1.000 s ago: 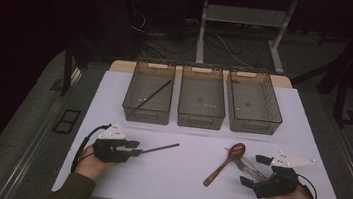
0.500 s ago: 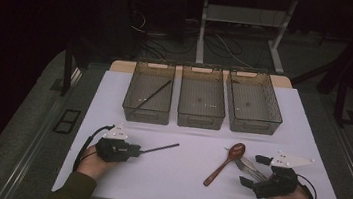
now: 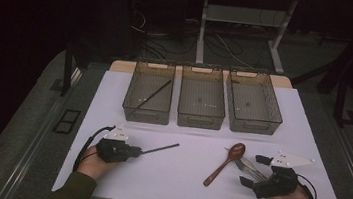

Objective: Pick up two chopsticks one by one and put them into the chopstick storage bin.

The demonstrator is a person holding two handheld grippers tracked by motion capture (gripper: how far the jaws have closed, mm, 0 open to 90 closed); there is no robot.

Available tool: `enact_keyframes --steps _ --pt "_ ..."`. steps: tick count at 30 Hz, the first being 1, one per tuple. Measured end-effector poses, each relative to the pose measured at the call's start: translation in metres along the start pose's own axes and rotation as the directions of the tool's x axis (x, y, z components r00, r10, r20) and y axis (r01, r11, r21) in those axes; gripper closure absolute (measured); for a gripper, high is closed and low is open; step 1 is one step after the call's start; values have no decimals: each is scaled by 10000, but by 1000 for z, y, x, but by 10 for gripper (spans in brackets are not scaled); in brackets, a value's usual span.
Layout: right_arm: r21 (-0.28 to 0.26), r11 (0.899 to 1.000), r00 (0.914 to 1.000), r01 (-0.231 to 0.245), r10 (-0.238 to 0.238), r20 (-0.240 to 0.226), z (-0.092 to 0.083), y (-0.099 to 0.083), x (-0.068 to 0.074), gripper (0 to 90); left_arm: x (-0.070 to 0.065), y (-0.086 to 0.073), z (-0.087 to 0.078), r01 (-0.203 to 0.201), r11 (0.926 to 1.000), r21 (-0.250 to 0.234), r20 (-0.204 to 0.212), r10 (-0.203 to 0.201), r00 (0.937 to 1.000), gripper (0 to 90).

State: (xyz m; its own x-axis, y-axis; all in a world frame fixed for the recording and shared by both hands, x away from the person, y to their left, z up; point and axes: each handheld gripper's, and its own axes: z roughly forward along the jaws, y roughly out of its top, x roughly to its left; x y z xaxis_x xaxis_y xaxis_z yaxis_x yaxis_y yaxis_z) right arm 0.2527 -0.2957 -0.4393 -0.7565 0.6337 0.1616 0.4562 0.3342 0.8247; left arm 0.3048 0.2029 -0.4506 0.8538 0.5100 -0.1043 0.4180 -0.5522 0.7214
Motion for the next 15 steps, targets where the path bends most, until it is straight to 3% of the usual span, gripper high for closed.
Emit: enact_keyframes --steps 10,15 --pt "4 10000 10000 -6 6 -12 0 0 0 2 -3 2 1 -158 9998 135 160 156 9998 844" --pt "1 10000 10000 -9 9 -14 0 0 0 2 -5 4 2 -5 9998 175 194 2 9998 852"
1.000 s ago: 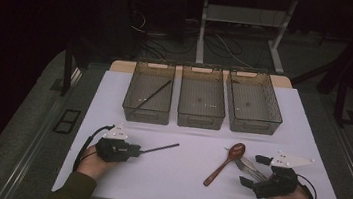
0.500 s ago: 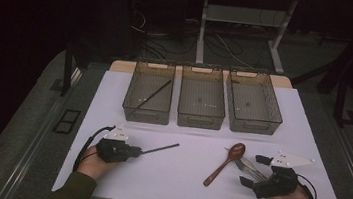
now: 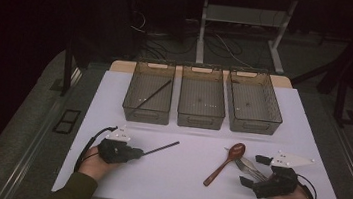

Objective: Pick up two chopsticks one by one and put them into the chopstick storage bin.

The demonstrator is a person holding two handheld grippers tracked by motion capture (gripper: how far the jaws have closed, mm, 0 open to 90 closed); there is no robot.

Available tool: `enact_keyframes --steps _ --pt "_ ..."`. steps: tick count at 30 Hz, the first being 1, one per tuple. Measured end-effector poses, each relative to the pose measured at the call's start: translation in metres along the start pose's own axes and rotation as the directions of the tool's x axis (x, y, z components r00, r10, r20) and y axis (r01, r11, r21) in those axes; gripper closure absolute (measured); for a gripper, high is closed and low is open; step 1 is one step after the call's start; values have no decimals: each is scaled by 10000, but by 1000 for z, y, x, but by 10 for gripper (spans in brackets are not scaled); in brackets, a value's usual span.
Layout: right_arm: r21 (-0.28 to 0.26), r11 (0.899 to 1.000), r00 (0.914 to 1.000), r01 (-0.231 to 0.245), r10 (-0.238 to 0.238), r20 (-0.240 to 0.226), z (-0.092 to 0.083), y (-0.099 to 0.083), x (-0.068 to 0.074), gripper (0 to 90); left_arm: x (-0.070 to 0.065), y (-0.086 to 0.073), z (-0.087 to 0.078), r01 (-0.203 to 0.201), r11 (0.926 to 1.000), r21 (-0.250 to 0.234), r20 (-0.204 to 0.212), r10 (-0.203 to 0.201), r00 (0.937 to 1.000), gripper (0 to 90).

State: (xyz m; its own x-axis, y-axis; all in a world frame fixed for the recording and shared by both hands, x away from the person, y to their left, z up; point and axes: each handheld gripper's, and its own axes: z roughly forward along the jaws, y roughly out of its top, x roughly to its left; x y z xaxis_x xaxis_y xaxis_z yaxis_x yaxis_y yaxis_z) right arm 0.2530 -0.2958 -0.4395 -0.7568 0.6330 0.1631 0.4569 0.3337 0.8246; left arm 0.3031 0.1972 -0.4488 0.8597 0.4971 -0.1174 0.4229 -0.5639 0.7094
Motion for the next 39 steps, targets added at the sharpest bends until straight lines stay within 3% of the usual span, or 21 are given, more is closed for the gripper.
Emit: enact_keyframes --steps 8,26,39 --pt "-15 10000 10000 -32 32 -8 0 0 0 2 -1 2 0 27 10000 -53 -42 -28 10000 853" --pt "-6 10000 10000 -19 19 19 -1 0 -1 2 -7 13 -16 259 9973 -690 -27 -262 9997 853" --pt "9 10000 10000 -39 39 3 0 0 -1 2 -13 27 -29 550 9946 -878 -323 -581 9978 853"
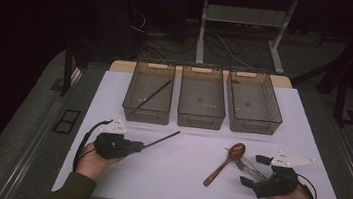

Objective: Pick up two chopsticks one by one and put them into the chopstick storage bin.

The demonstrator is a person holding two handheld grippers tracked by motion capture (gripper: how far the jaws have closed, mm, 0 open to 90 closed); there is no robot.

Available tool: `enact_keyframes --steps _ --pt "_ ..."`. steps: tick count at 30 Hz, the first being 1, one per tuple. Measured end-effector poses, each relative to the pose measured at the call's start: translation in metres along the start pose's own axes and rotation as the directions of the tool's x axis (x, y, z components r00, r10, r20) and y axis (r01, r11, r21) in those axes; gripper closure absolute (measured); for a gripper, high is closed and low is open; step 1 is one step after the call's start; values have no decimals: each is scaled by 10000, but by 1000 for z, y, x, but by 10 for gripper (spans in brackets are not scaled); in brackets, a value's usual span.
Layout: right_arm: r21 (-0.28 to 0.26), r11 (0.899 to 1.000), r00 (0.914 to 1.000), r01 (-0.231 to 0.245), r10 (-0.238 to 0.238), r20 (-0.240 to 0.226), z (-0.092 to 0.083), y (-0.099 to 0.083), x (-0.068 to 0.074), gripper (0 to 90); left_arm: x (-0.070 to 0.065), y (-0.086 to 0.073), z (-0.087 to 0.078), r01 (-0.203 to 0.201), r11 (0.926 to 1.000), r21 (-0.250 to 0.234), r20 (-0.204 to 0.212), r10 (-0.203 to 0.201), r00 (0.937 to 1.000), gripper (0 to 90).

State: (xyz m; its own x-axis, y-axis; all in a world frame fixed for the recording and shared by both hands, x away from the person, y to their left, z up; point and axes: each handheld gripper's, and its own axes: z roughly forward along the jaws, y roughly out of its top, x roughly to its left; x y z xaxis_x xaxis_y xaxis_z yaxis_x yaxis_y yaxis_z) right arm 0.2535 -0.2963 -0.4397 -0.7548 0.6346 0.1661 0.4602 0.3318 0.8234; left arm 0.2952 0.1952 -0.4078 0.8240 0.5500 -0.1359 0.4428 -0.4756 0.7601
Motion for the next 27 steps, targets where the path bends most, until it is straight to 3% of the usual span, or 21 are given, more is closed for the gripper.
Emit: enact_keyframes --steps 11,27 --pt "17 10000 10000 26 -26 -9 0 0 1 2 3 13 -12 263 9987 -435 -280 -276 9992 853" --pt "60 10000 10000 2 -2 -6 2 0 0 2 13 33 -17 450 9948 -917 -623 -509 9968 853"
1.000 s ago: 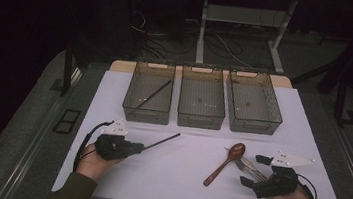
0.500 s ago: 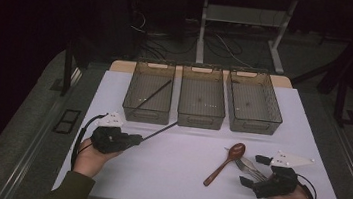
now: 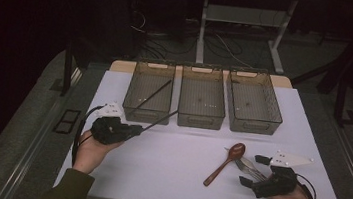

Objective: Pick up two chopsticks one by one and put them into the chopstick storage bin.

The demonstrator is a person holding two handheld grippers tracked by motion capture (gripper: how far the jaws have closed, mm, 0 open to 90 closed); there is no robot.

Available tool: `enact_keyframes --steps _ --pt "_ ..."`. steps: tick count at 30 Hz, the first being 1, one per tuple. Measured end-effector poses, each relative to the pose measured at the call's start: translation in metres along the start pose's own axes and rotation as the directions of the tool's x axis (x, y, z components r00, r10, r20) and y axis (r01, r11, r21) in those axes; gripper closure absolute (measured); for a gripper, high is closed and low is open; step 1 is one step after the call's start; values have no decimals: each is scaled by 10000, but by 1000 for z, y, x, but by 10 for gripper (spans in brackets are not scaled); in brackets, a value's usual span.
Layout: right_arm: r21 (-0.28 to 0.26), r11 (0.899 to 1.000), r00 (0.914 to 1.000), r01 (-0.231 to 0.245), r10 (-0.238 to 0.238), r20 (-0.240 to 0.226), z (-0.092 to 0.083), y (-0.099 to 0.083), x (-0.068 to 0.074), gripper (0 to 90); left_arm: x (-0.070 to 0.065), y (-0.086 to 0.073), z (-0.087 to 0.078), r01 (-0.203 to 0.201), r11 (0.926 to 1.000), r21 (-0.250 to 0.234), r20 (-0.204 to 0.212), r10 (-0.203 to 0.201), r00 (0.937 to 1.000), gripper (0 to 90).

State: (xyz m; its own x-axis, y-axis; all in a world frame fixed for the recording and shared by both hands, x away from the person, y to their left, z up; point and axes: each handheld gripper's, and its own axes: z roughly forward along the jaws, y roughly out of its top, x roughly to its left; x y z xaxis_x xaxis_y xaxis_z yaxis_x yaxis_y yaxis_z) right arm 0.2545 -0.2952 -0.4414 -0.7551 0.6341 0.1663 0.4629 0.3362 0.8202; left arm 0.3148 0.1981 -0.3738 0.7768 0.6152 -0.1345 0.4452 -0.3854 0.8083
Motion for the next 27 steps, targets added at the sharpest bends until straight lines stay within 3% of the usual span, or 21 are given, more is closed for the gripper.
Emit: enact_keyframes --steps 15,27 --pt "-43 10000 10000 -66 66 24 0 0 0 2 12 24 9 -160 9999 -49 -487 157 9987 853" --pt "-22 9999 9999 -122 122 95 0 -1 -1 2 39 46 15 36 9991 -425 -830 -71 9965 853"
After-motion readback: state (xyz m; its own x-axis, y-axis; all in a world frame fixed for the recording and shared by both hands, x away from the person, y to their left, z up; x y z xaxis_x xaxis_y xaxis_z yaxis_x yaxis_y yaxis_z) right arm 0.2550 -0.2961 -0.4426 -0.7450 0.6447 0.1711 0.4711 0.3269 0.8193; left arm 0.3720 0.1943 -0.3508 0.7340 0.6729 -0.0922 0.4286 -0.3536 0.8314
